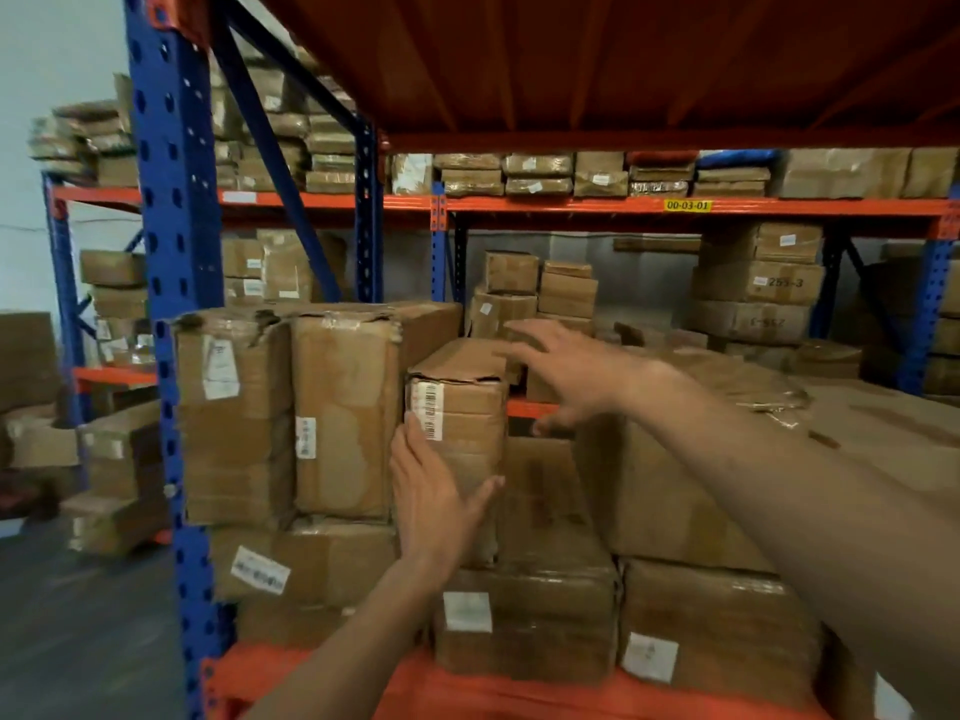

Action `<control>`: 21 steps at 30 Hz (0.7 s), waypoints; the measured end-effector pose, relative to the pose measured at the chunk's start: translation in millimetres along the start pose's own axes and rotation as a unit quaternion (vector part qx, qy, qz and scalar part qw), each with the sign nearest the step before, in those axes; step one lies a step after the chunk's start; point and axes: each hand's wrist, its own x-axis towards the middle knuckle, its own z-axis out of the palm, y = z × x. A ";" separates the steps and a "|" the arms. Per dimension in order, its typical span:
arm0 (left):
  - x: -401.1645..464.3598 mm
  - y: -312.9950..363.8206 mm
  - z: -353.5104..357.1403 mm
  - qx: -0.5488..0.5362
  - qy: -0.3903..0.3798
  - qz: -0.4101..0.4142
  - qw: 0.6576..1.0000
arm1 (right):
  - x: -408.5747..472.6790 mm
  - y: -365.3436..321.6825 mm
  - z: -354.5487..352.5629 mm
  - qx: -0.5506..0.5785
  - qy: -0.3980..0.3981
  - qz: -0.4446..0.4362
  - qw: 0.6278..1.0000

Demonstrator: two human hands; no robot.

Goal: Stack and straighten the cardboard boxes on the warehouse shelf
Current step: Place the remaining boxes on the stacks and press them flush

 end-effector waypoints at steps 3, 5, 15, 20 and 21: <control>-21.4 -10.6 9.3 -0.039 -0.047 -0.056 0.997 | 31.9 -62.0 0.9 -0.001 -0.012 -0.080 0.997; -21.6 -4.4 17.3 -0.027 -0.074 -0.084 0.993 | 45.3 -78.0 12.8 0.008 -0.027 -0.048 0.998; -5.4 -16.2 47.4 0.153 -0.126 0.079 0.977 | 18.3 -54.8 28.8 0.013 -0.004 0.118 0.993; 14.3 -19.6 25.1 0.297 -0.201 0.312 0.880 | -30.9 -23.5 54.2 0.094 -0.088 0.241 0.962; 15.0 -25.4 21.5 0.311 -0.217 0.362 0.852 | -41.1 -23.0 65.4 0.123 -0.118 0.252 0.953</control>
